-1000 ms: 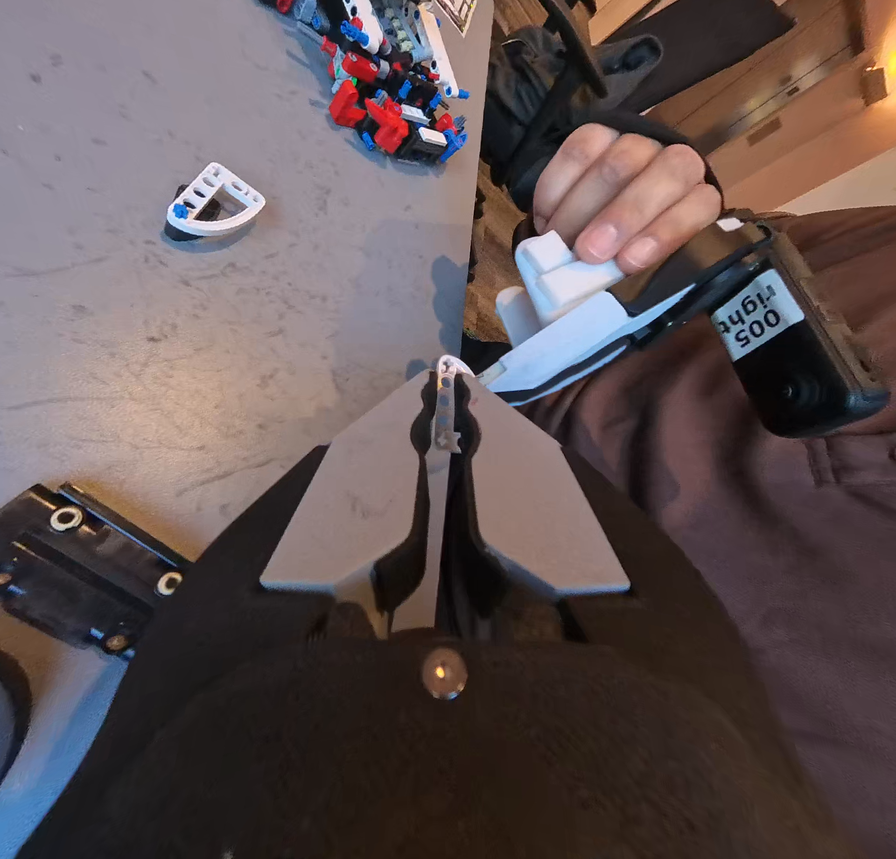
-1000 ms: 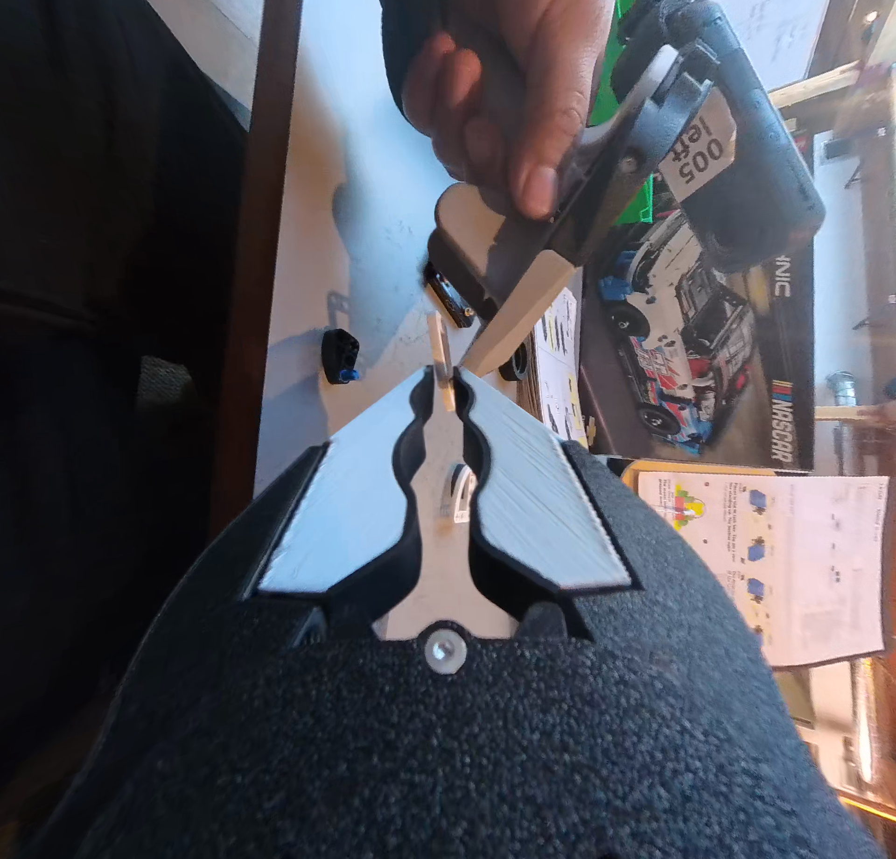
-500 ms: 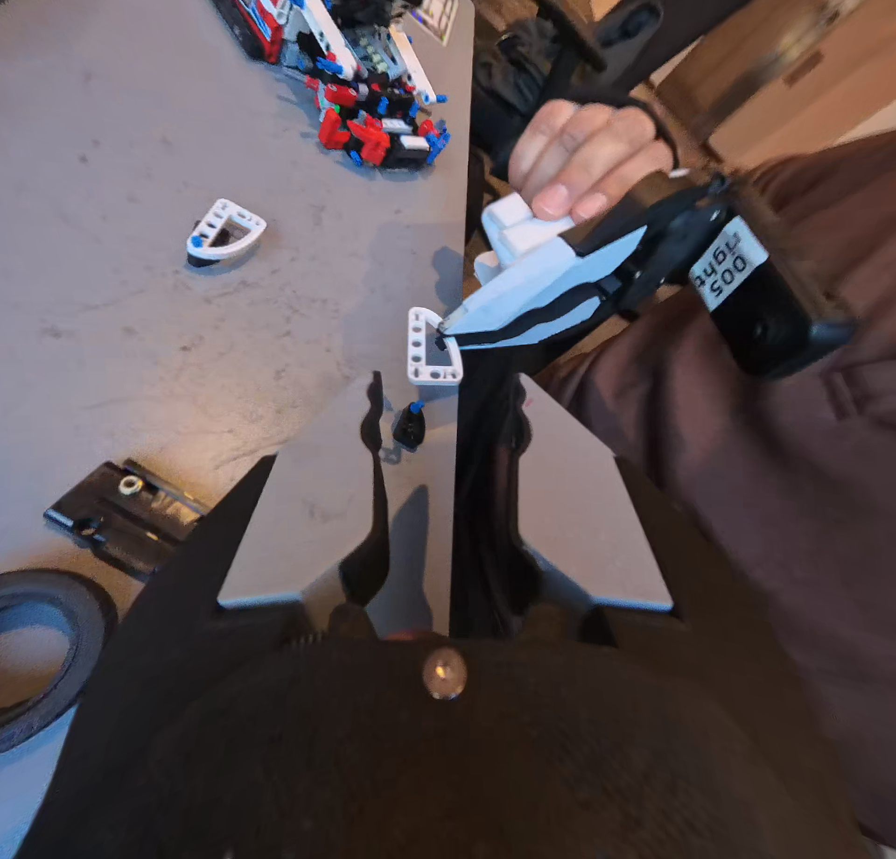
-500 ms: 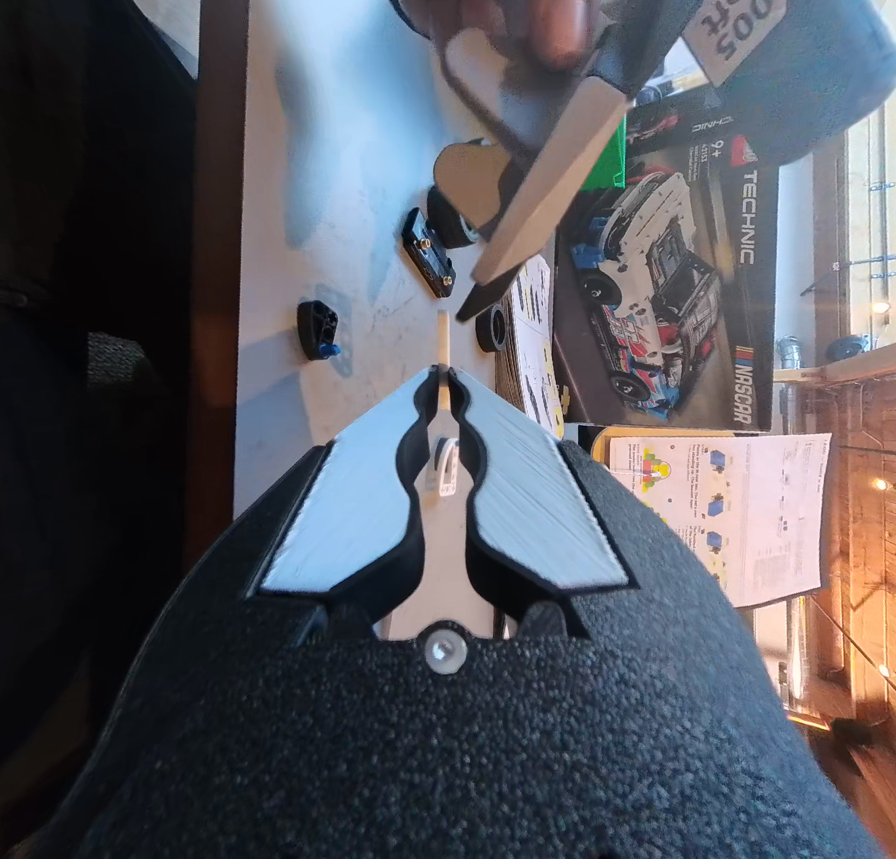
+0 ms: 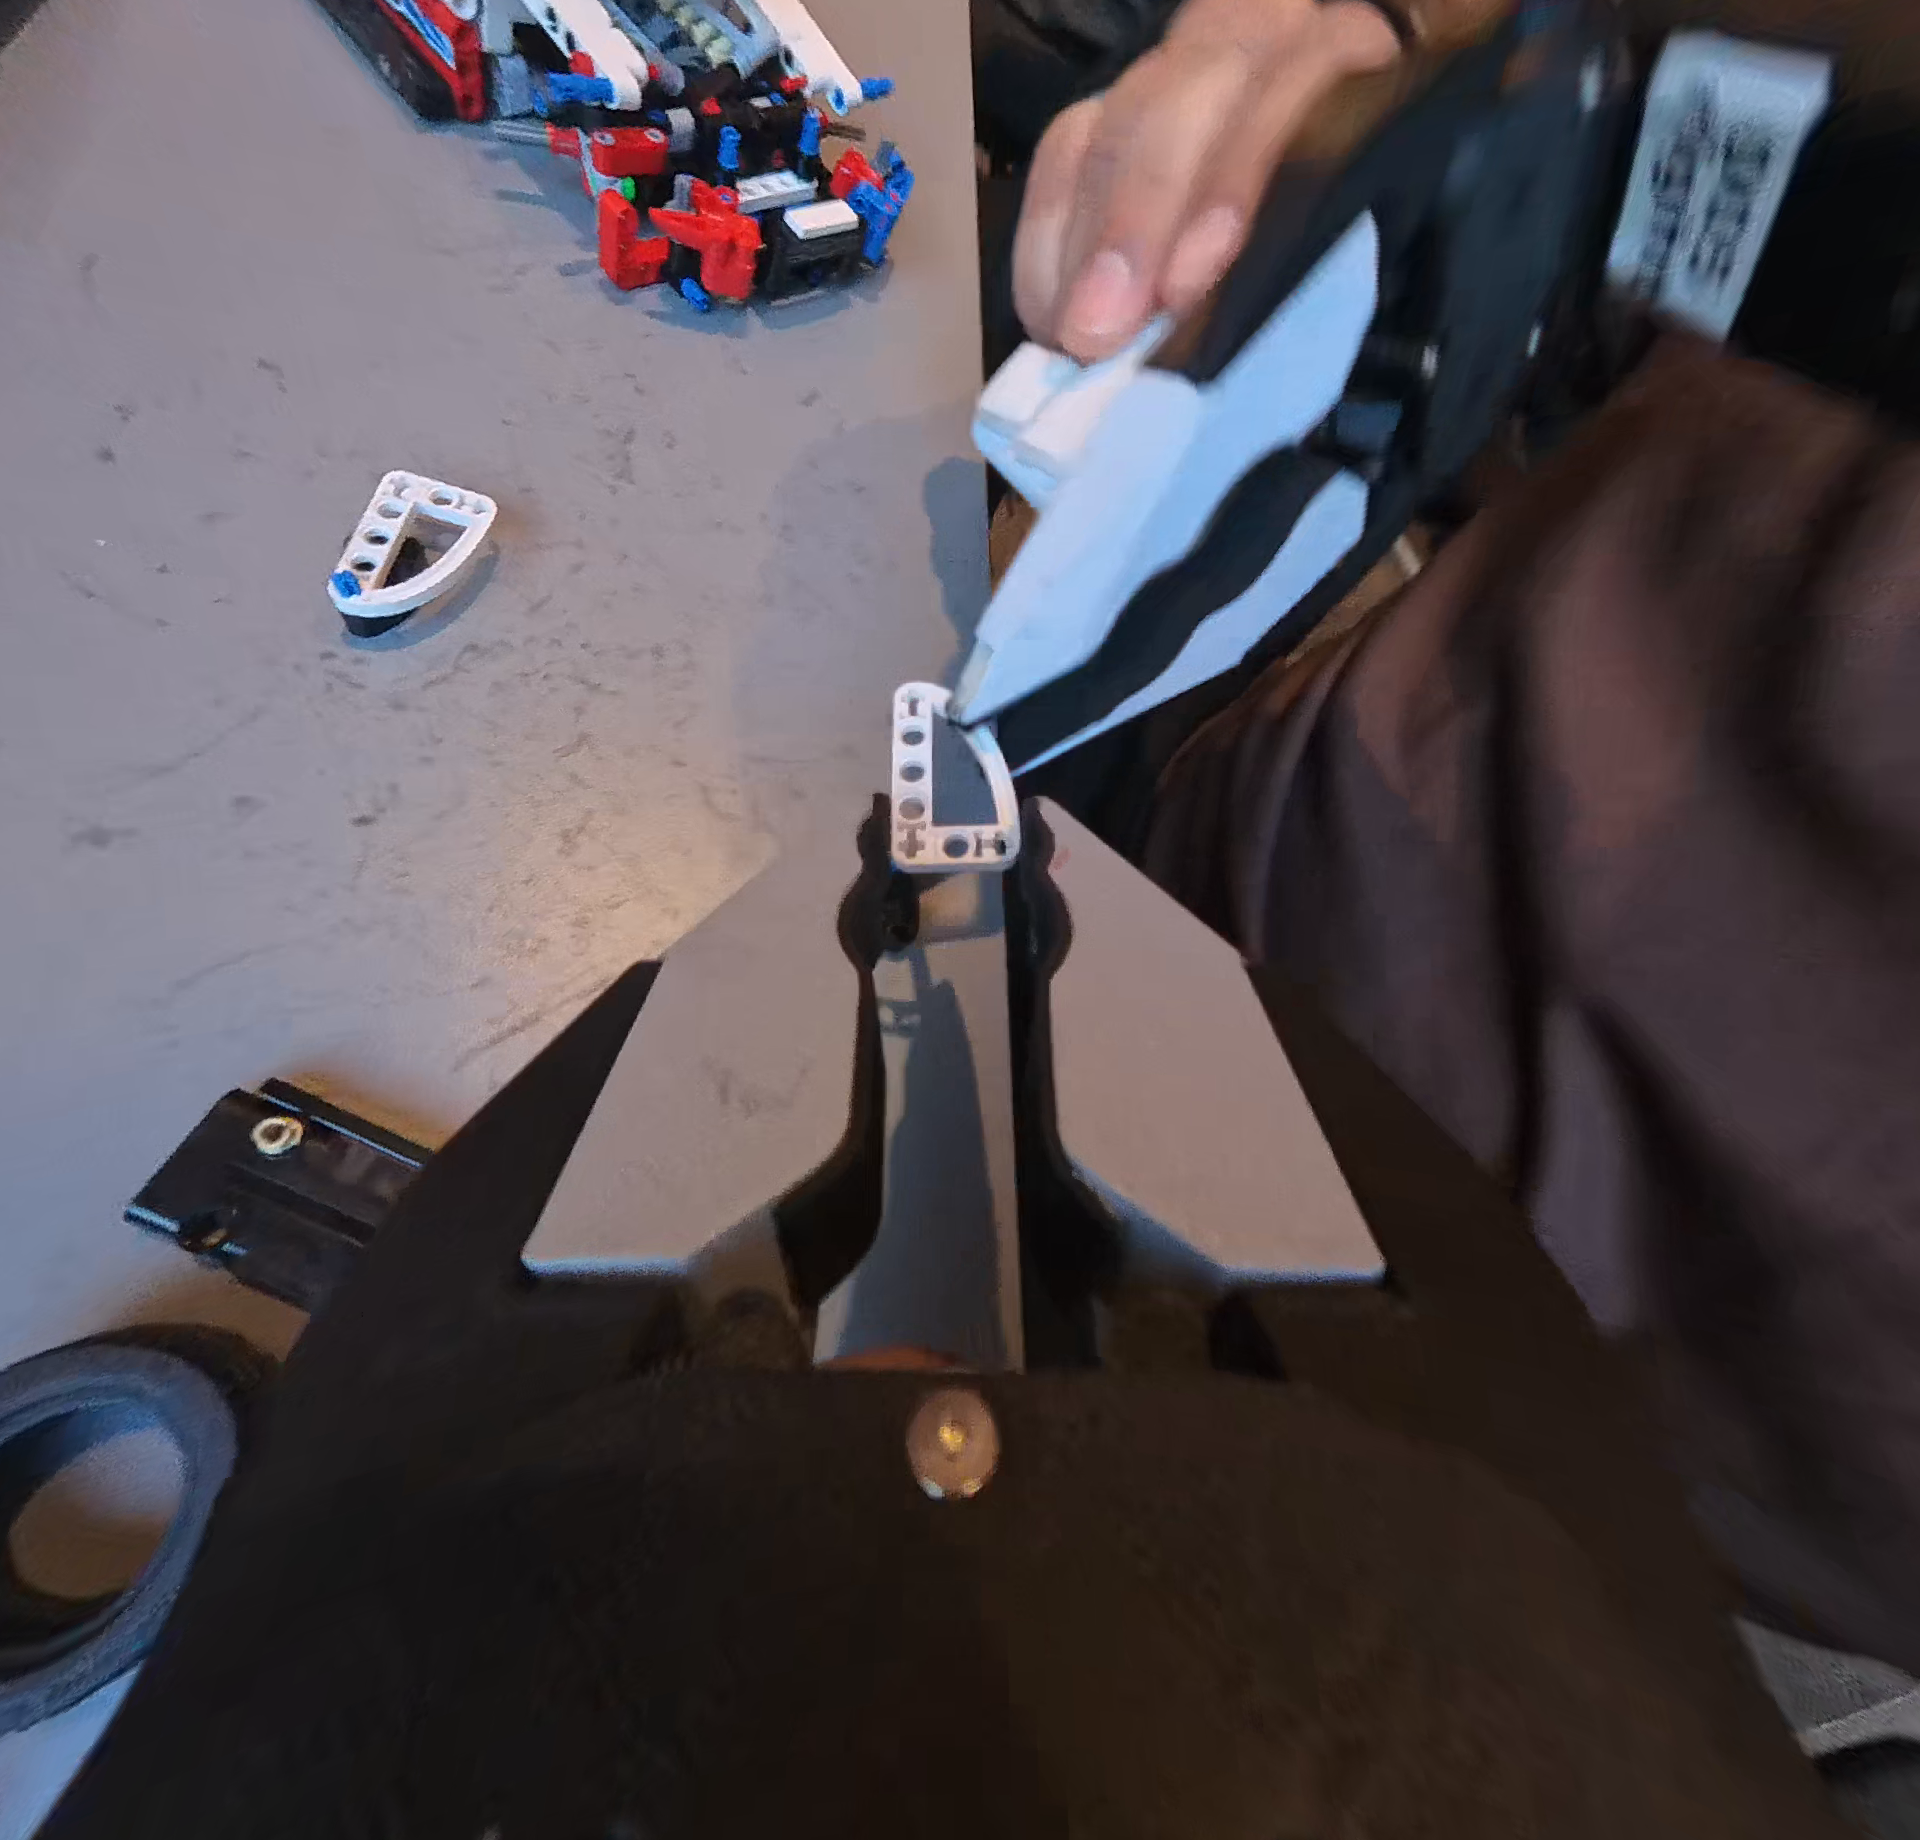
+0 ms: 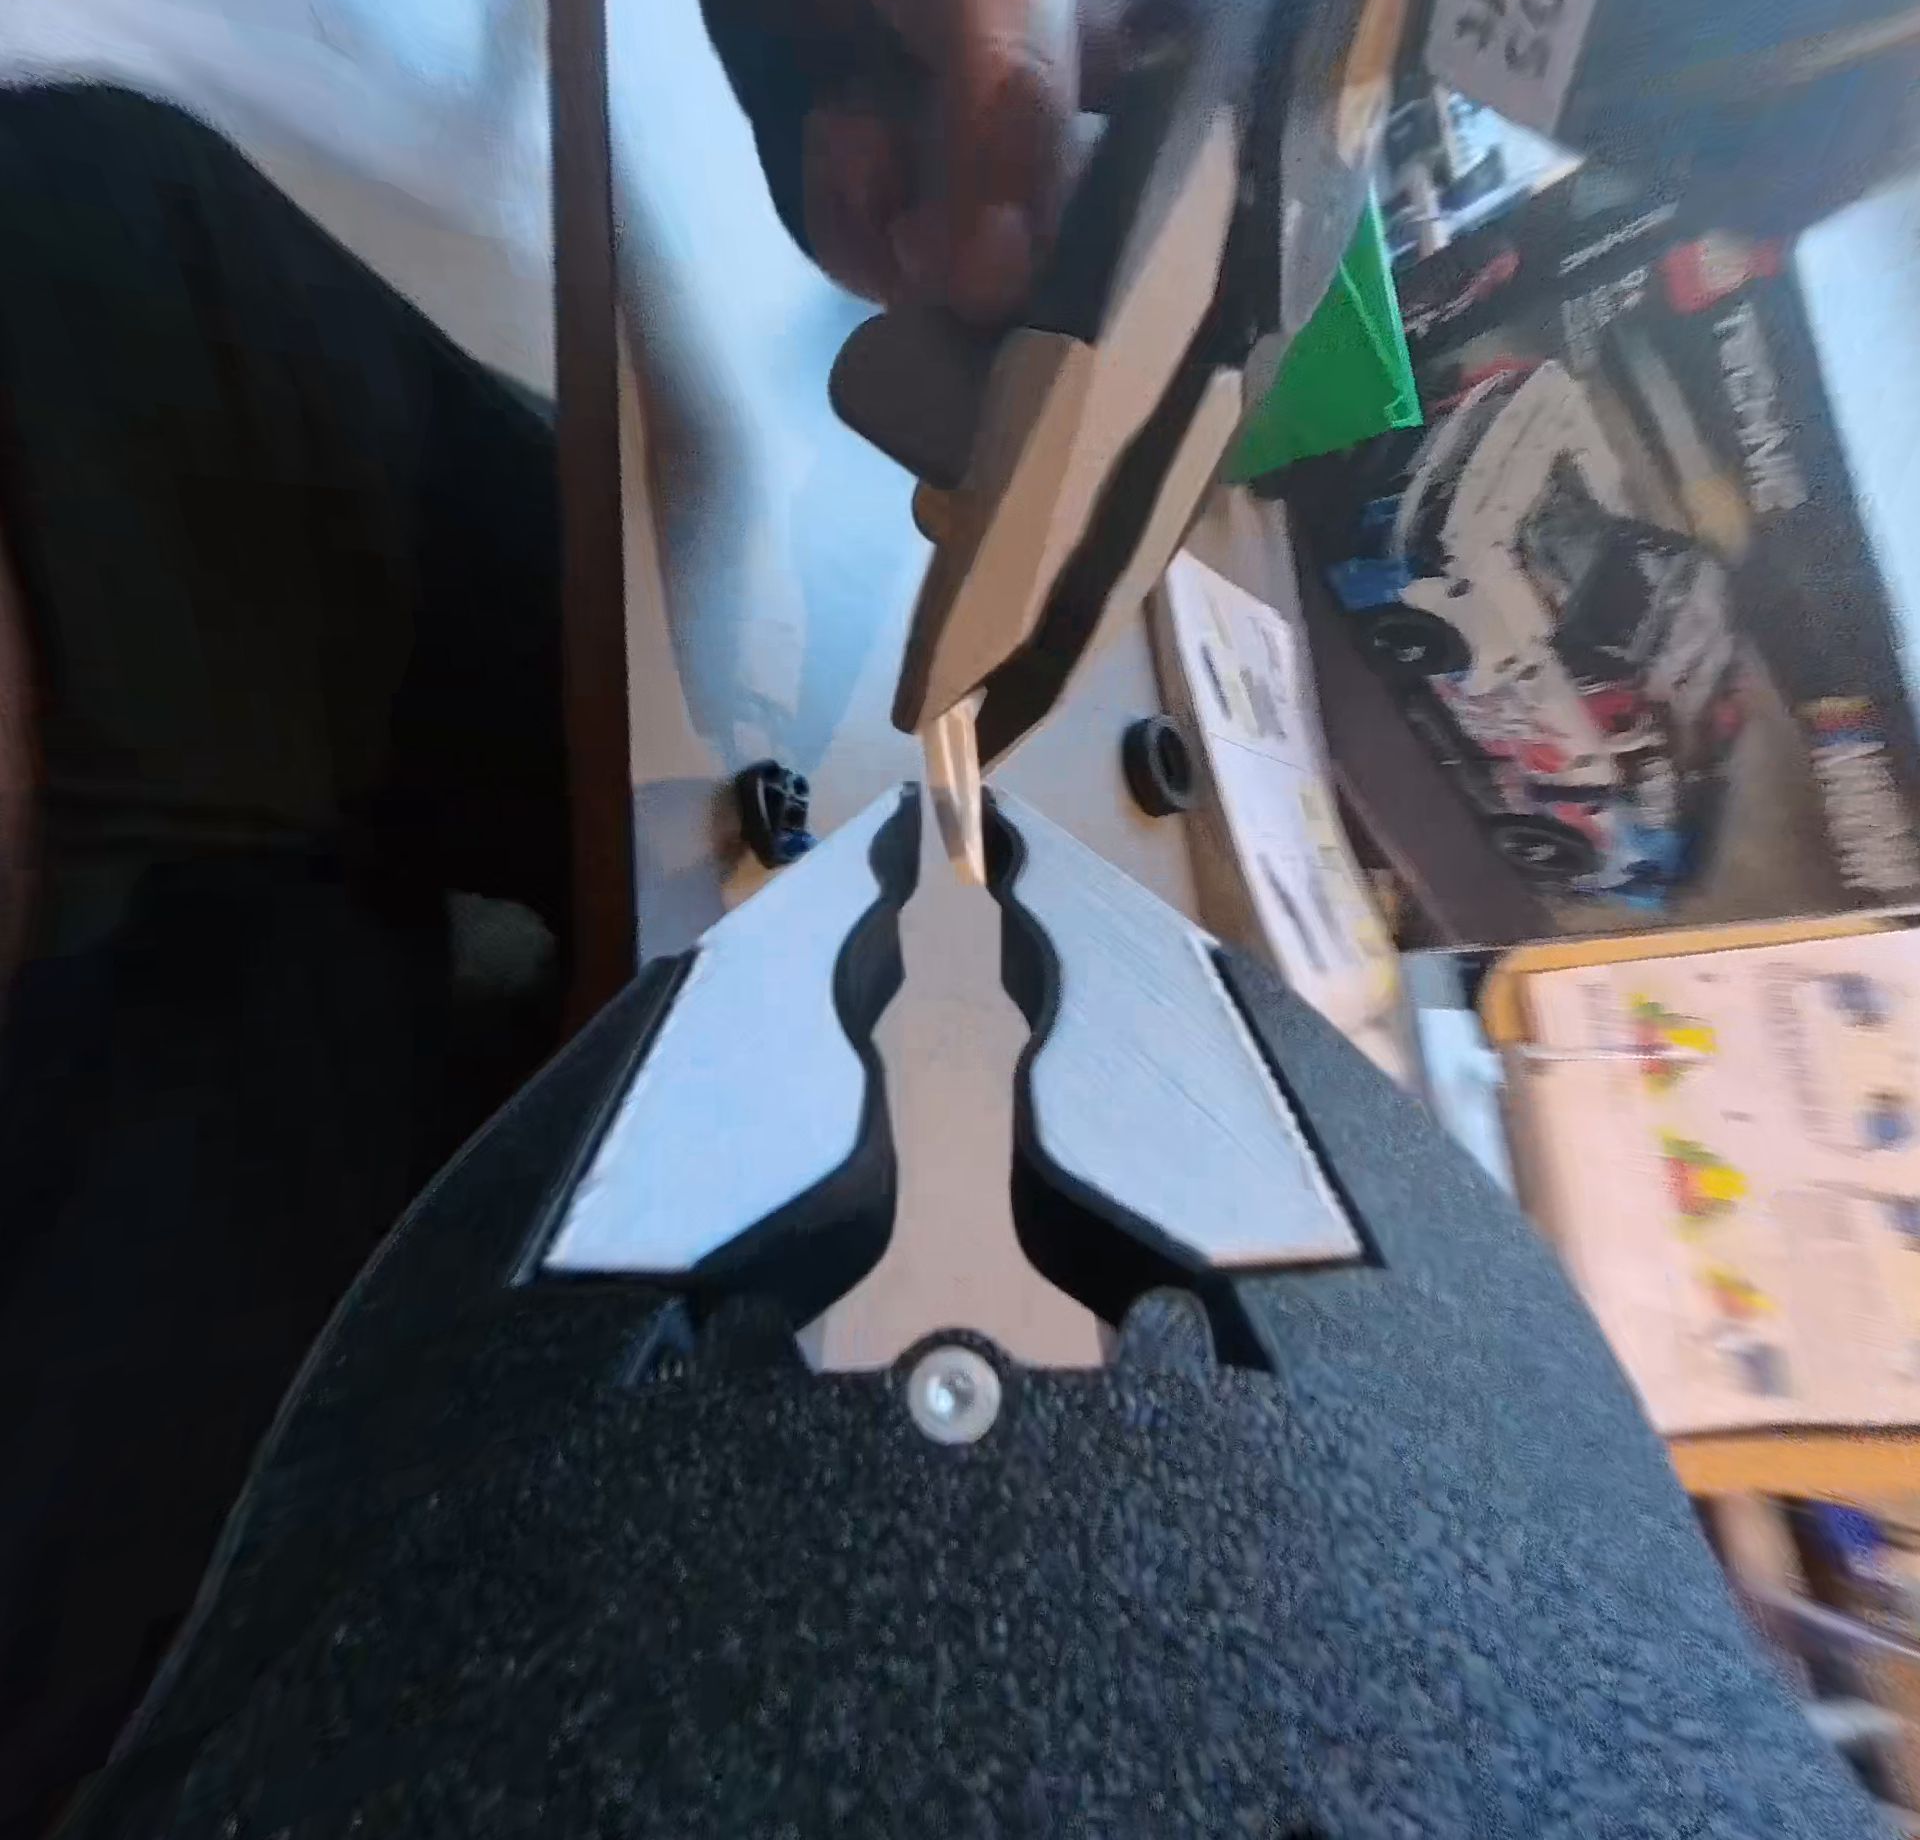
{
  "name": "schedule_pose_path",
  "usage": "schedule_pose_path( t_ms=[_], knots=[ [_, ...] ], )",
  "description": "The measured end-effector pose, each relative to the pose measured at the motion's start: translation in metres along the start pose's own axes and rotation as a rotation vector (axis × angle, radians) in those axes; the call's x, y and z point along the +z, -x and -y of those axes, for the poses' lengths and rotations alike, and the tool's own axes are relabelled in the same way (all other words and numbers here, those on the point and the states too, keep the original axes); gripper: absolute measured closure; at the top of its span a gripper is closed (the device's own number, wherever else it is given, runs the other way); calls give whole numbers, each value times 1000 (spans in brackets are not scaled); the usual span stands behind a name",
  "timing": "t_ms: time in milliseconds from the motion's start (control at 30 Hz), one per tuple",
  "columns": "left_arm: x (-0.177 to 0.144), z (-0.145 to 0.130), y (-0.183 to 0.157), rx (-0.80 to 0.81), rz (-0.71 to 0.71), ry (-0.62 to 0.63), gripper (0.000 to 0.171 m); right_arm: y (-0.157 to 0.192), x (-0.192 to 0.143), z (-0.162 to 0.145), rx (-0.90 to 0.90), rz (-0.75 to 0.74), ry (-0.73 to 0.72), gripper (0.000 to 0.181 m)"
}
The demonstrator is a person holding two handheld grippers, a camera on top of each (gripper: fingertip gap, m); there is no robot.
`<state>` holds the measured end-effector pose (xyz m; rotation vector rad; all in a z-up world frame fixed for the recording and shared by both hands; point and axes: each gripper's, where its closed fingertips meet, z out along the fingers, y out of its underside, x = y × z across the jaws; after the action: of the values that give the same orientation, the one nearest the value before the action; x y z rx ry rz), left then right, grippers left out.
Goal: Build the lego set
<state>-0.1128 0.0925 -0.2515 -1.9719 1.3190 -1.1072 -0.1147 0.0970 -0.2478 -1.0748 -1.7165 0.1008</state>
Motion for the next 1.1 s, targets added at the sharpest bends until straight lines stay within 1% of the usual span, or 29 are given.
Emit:
schedule_pose_path(
  t_ms=[67,100,133,167,233,300,400,567,767,1100],
  knots=[
    [1,-6,-2,90,27,54,149,2,-4,0,184,96,-62,166],
    [2,-8,-3,142,37,75,149,1,-4,-1,283,147,-85,161],
    [4,-11,-4,186,50,99,149,4,-4,-2,378,216,-101,153],
    [5,-15,-3,226,63,128,149,8,-4,-4,457,294,-108,153],
    [9,-21,-1,293,81,172,149,13,-1,-8,537,375,-110,152],
    [12,-26,0,340,83,197,149,22,3,-14,527,425,-83,158],
    [14,-29,5,348,83,201,149,30,11,-22,464,427,-45,163],
    [9,-28,3,377,63,176,149,32,15,-19,482,462,-59,166],
    [6,-31,4,382,54,147,149,33,18,-16,500,485,-63,166],
    [9,-37,6,372,37,114,149,37,21,-19,476,491,-26,167]
  ],
)
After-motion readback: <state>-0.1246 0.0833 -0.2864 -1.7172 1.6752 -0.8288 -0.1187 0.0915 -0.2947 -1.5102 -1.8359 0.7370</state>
